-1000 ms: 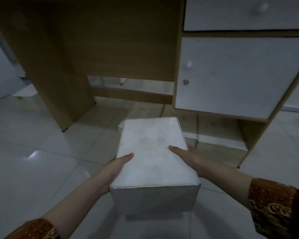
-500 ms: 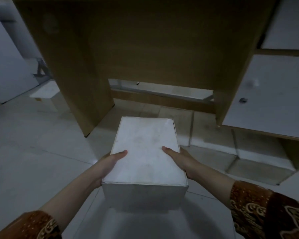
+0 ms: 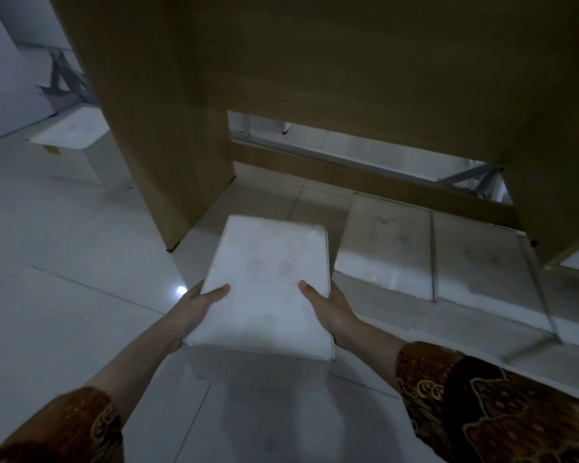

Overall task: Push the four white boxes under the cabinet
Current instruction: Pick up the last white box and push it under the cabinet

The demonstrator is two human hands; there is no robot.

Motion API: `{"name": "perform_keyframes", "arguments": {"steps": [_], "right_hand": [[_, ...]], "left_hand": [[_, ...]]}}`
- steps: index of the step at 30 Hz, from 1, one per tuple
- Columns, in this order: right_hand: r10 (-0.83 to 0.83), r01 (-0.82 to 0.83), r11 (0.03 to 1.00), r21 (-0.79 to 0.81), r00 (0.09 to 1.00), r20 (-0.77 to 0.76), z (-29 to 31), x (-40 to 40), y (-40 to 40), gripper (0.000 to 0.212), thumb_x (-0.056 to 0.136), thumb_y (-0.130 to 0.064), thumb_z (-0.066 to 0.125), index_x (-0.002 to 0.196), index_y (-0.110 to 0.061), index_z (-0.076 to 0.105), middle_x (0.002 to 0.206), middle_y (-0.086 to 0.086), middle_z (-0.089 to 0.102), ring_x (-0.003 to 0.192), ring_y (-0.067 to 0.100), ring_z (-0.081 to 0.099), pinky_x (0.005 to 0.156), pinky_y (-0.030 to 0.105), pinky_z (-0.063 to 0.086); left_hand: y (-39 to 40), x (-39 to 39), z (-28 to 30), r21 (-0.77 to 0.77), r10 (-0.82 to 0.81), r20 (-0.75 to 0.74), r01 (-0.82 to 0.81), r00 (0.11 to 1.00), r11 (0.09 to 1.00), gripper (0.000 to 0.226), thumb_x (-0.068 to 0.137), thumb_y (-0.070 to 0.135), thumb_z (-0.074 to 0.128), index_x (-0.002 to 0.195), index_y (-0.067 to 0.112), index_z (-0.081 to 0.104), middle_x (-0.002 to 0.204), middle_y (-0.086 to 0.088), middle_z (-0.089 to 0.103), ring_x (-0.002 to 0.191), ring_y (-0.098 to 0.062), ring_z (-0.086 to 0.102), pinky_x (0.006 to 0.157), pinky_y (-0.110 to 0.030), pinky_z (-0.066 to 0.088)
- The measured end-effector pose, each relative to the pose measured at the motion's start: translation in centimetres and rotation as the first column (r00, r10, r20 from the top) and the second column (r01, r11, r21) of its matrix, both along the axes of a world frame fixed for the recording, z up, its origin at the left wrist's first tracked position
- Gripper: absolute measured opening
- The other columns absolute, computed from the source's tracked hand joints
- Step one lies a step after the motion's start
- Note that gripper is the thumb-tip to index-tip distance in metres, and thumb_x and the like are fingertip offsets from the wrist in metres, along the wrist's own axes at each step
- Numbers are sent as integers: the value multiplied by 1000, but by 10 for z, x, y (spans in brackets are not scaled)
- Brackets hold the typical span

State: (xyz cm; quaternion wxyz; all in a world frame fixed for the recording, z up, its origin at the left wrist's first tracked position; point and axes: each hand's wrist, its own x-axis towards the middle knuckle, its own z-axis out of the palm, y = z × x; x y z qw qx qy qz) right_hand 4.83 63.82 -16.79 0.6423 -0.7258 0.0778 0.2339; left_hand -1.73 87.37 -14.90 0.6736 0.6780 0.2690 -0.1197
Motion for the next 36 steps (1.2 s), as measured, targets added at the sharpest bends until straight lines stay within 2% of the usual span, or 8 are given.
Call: {"name": "perform_keyframes", "arguments": {"steps": [6,10,13,16,20,24,31,36], "right_hand": [[-145,153,984,-88,986,86,-39,11,4,50,92,-30,57,138,-19,43,133,4,58,117,24,58,103,42,46],[-194,205,971,-120,976,94,-51,11,15,49,95,-7,43,143,-17,36,140,9,52,124,28,52,110,43,38],[102,-8,936,-351,963,251,-57,-6,9,60,96,-10,41,150,-15,16,159,8,17,145,24,17,118,29,12],[546,-143,688,-712,748,378,-66,-32,-3,60,99,-31,36,151,-12,13,159,13,-13,146,24,-17,117,32,-4],[808,-158,415,-896,517,283,-69,-50,-11,67,97,-51,21,151,-18,0,158,8,-16,143,23,-24,119,42,-11],[903,-121,234,-965,395,170,-72,-50,-16,78,96,-51,32,149,-15,-12,153,15,-25,143,34,-22,116,46,-15],[891,-95,173,-980,440,114,-68,-25,-1,77,98,-37,39,148,-11,-14,155,25,-17,144,39,-17,116,46,-10],[872,-102,141,-985,484,75,-67,10,6,74,100,-36,34,147,-10,-16,155,26,-20,144,38,-18,118,46,-7]], "left_hand": [[4,38,-45,178,-140,85,123,987,976,44,91,38,55,134,34,48,115,10,61,91,-3,60,65,-17,46],[-4,43,-68,561,-134,144,31,980,827,48,94,29,50,141,24,41,136,-3,55,121,-26,54,92,-28,43],[-21,30,-79,770,-177,90,44,980,636,52,96,32,44,146,19,34,149,-10,41,133,-31,43,106,-41,38],[-46,5,-85,941,-287,81,22,955,339,47,96,32,44,139,13,45,148,-21,39,135,-41,37,108,-52,35],[-78,-38,-95,969,-419,60,47,906,241,61,97,47,20,140,11,45,150,-21,37,141,-40,28,112,-53,22],[-81,-55,-107,989,-528,-55,117,848,86,71,89,55,35,144,10,37,152,-20,33,142,-39,27,111,-57,27],[-69,-15,-95,990,-556,-118,144,823,3,65,87,31,58,145,12,34,152,-19,33,141,-38,30,110,-54,28],[-62,32,-99,985,-591,-164,165,790,-53,64,97,37,40,151,17,12,160,-16,8,147,-37,5,118,-52,9]]}}
